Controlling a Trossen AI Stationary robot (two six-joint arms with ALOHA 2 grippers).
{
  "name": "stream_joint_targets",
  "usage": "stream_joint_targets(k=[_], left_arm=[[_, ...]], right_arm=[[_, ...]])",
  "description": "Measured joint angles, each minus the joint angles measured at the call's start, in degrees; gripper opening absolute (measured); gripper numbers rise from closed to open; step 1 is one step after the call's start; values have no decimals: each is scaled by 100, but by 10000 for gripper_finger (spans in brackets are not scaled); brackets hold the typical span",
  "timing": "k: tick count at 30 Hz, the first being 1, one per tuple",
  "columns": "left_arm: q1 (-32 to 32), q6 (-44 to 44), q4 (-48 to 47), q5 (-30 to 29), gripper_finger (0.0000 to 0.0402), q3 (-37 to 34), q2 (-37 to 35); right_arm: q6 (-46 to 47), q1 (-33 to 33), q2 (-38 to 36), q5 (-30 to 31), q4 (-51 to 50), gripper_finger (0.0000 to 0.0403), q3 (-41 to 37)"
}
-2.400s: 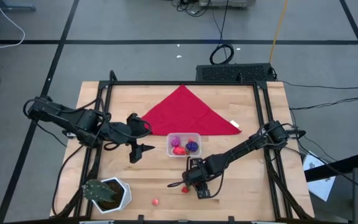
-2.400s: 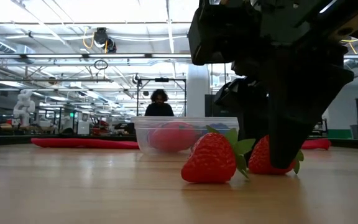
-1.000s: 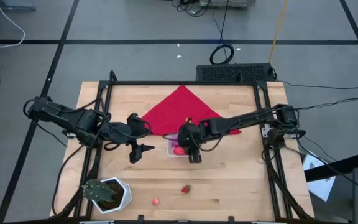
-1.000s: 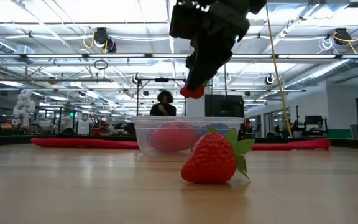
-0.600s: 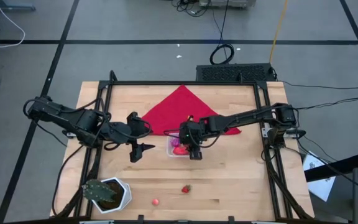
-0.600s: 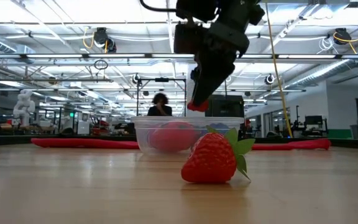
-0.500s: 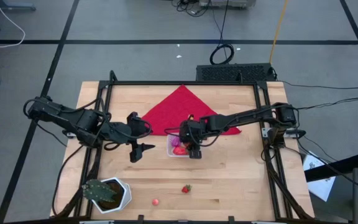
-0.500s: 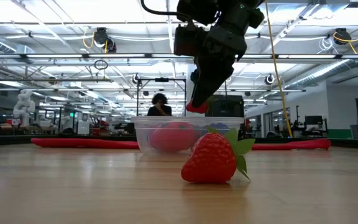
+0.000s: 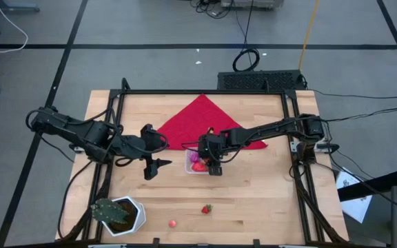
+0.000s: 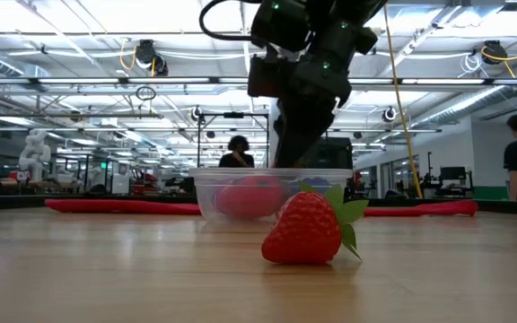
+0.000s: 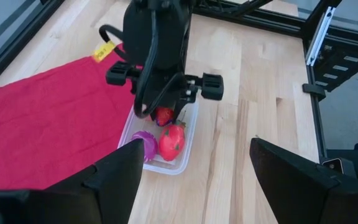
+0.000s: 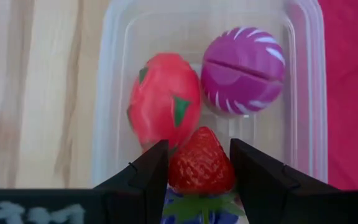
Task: Pick and placing Produce into tupperware
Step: Put the right red strawberry in the transparent bin
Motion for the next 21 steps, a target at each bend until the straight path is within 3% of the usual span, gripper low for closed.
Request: stream_joint_targets(k=[21], left_arm=[[0,13,-41,2,296,2,0]], right_arm=[[-118,2,40,1,200,155,3]])
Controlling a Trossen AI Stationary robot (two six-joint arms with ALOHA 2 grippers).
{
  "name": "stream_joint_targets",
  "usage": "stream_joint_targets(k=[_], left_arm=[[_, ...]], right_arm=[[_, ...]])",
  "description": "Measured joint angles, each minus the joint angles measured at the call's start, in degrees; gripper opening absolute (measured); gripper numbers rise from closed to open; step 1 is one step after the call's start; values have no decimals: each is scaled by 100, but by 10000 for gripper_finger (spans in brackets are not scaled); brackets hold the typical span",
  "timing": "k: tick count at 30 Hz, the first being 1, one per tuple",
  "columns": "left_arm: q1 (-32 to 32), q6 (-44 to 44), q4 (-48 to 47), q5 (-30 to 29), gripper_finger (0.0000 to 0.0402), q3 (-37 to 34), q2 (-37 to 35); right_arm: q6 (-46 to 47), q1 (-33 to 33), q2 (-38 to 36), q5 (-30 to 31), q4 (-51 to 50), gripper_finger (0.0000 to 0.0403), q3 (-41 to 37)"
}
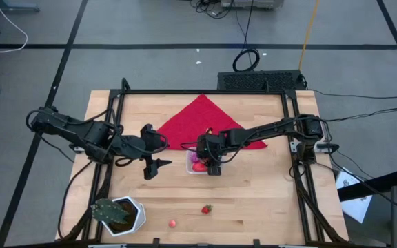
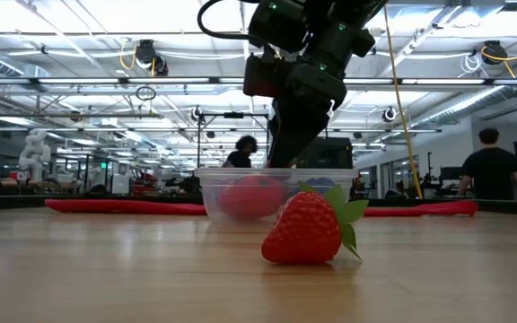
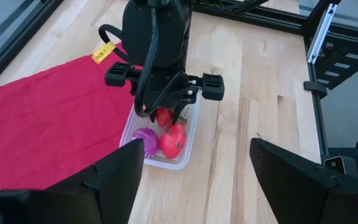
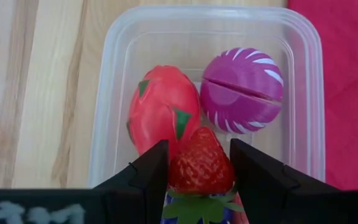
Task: Pick and placing Produce into tupperware
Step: Put the right red strawberry in the transparent bin
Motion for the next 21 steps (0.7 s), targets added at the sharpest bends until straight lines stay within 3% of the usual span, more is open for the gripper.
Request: stream_joint_targets(k=[21], left_arm=[[0,-9,-4,6,296,-2,0]], right_arm=[[269,1,-4,-1,131,173,0]])
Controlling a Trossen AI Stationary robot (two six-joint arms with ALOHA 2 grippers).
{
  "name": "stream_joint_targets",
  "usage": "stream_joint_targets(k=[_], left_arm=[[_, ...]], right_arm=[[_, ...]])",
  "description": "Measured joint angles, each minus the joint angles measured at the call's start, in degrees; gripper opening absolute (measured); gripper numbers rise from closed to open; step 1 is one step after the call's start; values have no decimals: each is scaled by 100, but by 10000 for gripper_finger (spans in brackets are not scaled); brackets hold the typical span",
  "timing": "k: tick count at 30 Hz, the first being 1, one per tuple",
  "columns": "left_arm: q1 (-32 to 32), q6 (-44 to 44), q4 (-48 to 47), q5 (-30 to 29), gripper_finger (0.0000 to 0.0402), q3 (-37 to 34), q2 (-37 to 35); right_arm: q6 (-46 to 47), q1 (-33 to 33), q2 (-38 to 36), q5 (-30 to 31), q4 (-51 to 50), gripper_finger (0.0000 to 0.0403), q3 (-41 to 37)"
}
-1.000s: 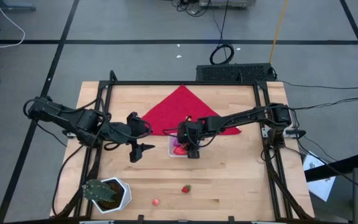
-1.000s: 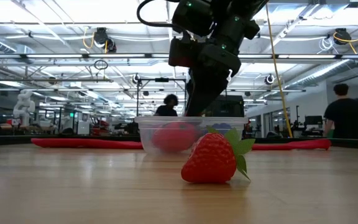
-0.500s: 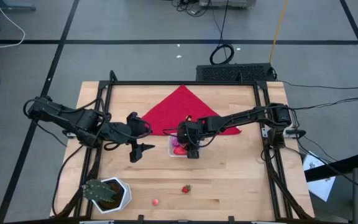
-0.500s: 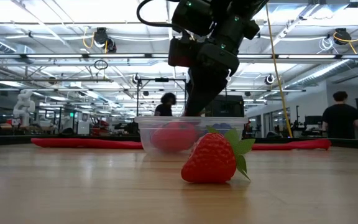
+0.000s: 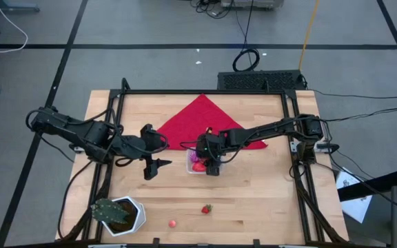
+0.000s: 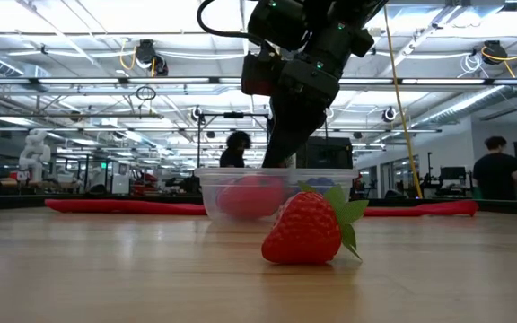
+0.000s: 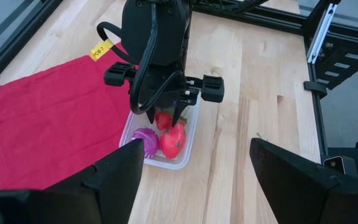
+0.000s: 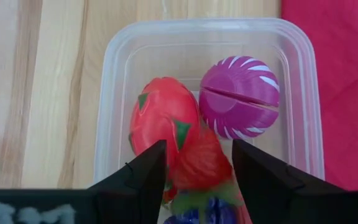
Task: Pick and placing Produce into tupperware
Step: Put the right red strawberry in the transparent bin, then put the red strawberry in the transparent bin
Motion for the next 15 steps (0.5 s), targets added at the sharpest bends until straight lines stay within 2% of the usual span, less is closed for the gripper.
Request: stream_joint_targets(k=[9,15], left_arm=[[-1,3,1,1,296,2,0],[0,7,0,1,296,2,0]], right_arm=[[-32,9,0,0,2,208,0],[-370,187,-107,-9,176,212,0]])
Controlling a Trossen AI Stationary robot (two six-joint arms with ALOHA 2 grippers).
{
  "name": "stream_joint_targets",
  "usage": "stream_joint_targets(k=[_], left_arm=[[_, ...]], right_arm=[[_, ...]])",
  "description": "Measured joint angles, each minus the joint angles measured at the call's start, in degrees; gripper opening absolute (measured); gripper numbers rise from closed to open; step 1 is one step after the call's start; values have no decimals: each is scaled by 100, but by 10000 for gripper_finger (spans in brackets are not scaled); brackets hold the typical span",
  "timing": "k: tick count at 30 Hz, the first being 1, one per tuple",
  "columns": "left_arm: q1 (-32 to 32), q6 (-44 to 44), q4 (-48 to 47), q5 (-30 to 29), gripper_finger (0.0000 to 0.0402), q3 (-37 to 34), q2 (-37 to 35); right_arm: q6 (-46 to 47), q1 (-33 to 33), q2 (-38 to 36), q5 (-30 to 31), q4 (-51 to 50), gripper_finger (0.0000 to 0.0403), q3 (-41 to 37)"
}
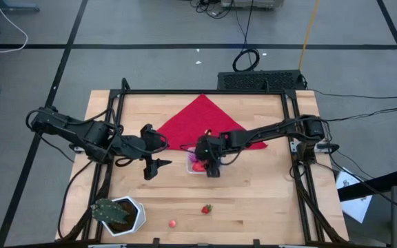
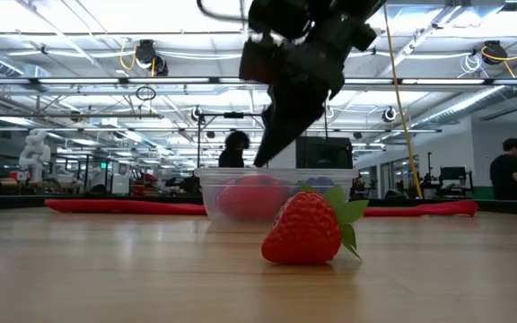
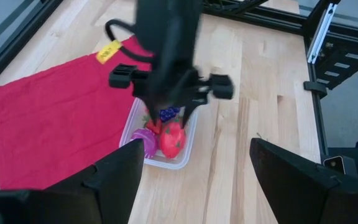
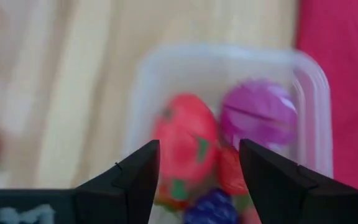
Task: Pick and placing Produce into tupperware
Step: Put the red strawberry in the transparent bin
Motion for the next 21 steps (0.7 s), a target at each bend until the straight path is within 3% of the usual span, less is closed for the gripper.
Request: stream_joint_targets(k=[7,18,21], left_arm=[[-1,40,0,0,296,0,0],[-1,-32,2,-2,296,-1,0],[0,-86,2,0,296,0,0]], right_arm=[[-380,699,-539,-6,278,211,0],[352,2335,-813,25,560,211,2],[516,2657,-789,404,746,210,2]])
